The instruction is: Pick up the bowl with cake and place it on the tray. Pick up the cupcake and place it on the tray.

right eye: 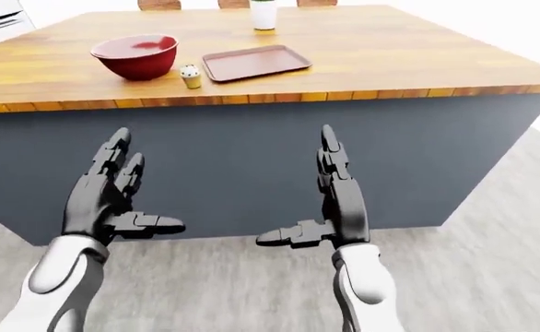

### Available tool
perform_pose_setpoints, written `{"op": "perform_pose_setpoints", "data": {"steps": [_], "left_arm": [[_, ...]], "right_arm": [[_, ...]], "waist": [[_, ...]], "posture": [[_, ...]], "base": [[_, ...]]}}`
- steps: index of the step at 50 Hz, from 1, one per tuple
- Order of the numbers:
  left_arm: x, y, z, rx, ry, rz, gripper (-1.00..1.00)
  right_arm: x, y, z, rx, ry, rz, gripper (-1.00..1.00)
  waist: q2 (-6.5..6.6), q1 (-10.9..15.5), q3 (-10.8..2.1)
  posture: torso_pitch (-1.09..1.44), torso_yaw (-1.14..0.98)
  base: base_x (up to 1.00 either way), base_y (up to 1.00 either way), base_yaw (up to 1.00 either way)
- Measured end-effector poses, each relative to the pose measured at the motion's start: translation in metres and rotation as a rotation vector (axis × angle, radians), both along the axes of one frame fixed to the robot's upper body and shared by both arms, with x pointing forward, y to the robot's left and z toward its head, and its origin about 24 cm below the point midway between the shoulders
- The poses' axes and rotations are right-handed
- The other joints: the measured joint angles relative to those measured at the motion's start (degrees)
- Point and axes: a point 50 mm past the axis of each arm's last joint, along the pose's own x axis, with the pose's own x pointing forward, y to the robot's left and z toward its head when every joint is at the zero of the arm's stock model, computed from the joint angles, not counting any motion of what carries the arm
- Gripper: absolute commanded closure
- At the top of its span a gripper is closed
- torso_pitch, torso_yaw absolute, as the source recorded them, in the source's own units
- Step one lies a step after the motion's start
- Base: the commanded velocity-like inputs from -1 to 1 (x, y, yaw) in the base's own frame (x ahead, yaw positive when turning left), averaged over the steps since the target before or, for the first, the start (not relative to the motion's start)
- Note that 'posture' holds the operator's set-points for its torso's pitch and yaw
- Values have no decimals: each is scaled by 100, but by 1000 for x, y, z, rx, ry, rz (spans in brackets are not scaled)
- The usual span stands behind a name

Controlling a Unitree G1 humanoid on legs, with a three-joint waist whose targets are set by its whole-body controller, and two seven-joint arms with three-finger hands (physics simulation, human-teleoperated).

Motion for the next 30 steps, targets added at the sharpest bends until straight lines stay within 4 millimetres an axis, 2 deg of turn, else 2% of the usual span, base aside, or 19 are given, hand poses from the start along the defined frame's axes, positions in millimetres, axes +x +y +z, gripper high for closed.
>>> {"op": "perform_pose_setpoints", "data": {"steps": [4, 6, 7, 10, 14, 18, 19, 20, 22, 24, 26, 27, 28, 30], "left_arm": [[-1, 0, 11, 3, -56, 1, -100], [-1, -2, 12, 3, -65, -5, -100], [-1, 0, 12, 7, -65, -1, -100], [0, 6, 3, 7, -19, 32, -100], [0, 5, 2, 8, -15, 31, -100], [-1, 3, 3, 7, -26, 21, -100], [1, 0, 4, 4, -29, 4, -100], [1, -2, 3, 1, -26, -10, -100], [0, -3, 1, 0, -14, -14, -100], [-1, 0, 3, 5, -21, 1, -100], [-2, 4, 6, 12, -37, 24, -100], [-3, 7, 9, 18, -47, 42, -100], [-5, 10, 10, 23, -52, 61, -100], [-3, 7, 12, 23, -55, 55, -100]], "right_arm": [[-2, 0, 8, -2, -42, 2, -100], [-2, 0, 9, -2, -45, 1, -100], [-1, 2, 9, 4, -44, 7, -100], [-1, 8, 0, 13, -1, 39, -100], [-1, 5, 0, 18, -1, 31, -100], [-4, 4, 6, 53, -31, 36, -100], [-5, 1, 5, 59, -31, 24, -100], [-5, -1, 4, 64, -24, 15, -100], [-3, 0, 1, 72, -6, 15, -100], [-2, 1, 1, 79, 1, 24, -100], [-3, 2, 3, 85, -4, 35, -100], [-2, 4, 5, 87, -14, 47, -100], [-2, 6, 7, 94, -24, 59, -100], [-3, 1, 9, 102, -37, 41, -100]], "waist": [[374, -41, 76], [642, -42, 35], [726, 0, -10], [688, 70, 77], [378, 65, 116], [144, 70, 116], [115, 83, 121], [159, 94, 99], [329, 188, 7], [374, 274, -31], [306, 318, 7], [236, 246, 55], [106, 229, 95], [46, 263, 149]], "posture": [[0, 0], [0, 0], [0, 0], [0, 0], [0, 0], [0, 0], [0, 0], [0, 0], [0, 0], [0, 0], [0, 0], [0, 0], [0, 0], [0, 0]], "base": [[7, 50, 0], [8, 51, 0], [7, 51, 0], [7, 51, 0], [7, 51, 0], [5, 40, 24], [0, 0, 100], [0, 0, 100], [0, 0, 100], [0, 0, 100], [0, 44, 50], [0, 29, 0], [0, 0, 0], [0, 0, 0]]}}
